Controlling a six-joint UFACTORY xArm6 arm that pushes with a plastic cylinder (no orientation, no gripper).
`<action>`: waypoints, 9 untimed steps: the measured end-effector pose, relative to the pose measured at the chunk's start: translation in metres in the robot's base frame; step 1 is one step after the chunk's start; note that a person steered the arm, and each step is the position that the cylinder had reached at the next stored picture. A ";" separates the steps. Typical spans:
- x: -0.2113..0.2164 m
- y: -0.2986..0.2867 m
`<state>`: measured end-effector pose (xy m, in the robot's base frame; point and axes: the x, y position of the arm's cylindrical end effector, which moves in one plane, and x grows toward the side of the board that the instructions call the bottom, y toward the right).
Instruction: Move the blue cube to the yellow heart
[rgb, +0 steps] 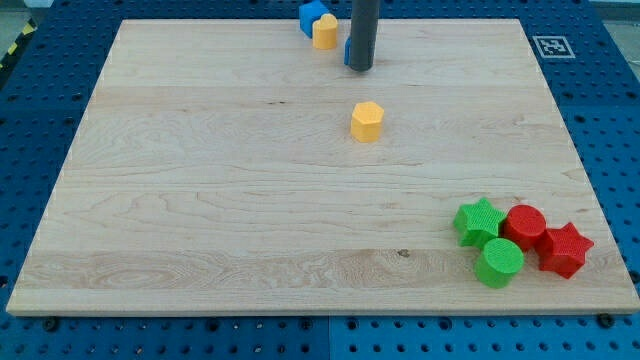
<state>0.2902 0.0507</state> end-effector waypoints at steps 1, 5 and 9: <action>-0.003 0.052; -0.099 0.061; -0.098 -0.036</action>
<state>0.1924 0.0149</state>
